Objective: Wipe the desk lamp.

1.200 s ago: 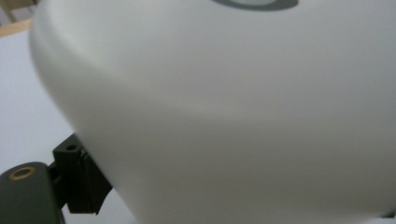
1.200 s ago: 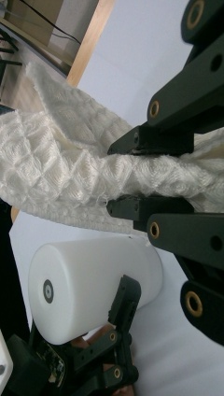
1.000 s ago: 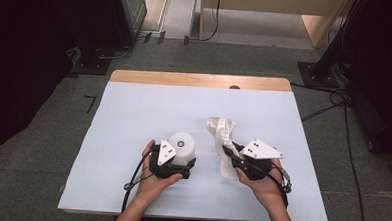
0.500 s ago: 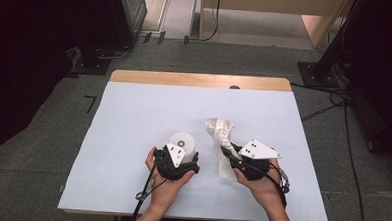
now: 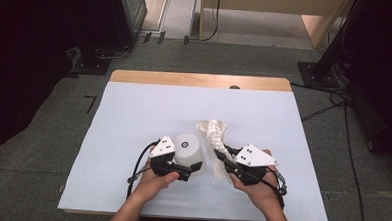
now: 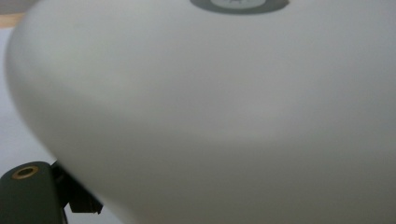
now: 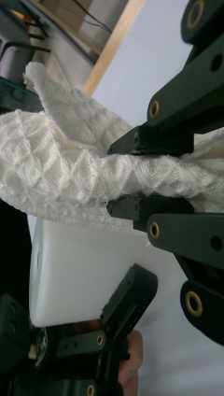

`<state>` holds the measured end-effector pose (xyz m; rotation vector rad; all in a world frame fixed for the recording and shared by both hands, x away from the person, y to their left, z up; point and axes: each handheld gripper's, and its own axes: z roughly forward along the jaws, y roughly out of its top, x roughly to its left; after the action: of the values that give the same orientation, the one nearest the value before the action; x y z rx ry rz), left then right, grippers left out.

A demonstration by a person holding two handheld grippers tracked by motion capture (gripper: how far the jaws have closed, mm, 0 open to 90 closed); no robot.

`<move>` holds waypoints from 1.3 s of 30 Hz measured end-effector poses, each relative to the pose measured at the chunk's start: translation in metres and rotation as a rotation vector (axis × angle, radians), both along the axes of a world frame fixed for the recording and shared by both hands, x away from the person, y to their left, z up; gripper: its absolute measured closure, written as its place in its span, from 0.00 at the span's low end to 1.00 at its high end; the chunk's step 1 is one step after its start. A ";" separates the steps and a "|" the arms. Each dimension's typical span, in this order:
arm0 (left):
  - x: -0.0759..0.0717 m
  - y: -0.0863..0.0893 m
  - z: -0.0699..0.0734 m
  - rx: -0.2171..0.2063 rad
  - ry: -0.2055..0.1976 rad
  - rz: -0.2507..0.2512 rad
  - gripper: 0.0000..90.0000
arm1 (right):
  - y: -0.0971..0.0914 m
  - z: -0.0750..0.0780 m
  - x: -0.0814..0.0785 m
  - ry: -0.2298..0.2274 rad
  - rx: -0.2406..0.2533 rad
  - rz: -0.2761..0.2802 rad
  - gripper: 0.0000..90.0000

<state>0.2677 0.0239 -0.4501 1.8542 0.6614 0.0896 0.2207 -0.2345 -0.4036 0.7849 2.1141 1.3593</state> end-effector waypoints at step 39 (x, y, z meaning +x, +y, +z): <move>0.010 0.022 0.010 -0.074 0.059 -0.009 0.09 | 0.028 -0.026 0.003 0.146 -0.197 0.129 0.83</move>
<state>0.2774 0.0457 -0.4401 1.7943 0.6882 0.0045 0.2235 -0.2067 -0.4299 0.6962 2.4058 1.1634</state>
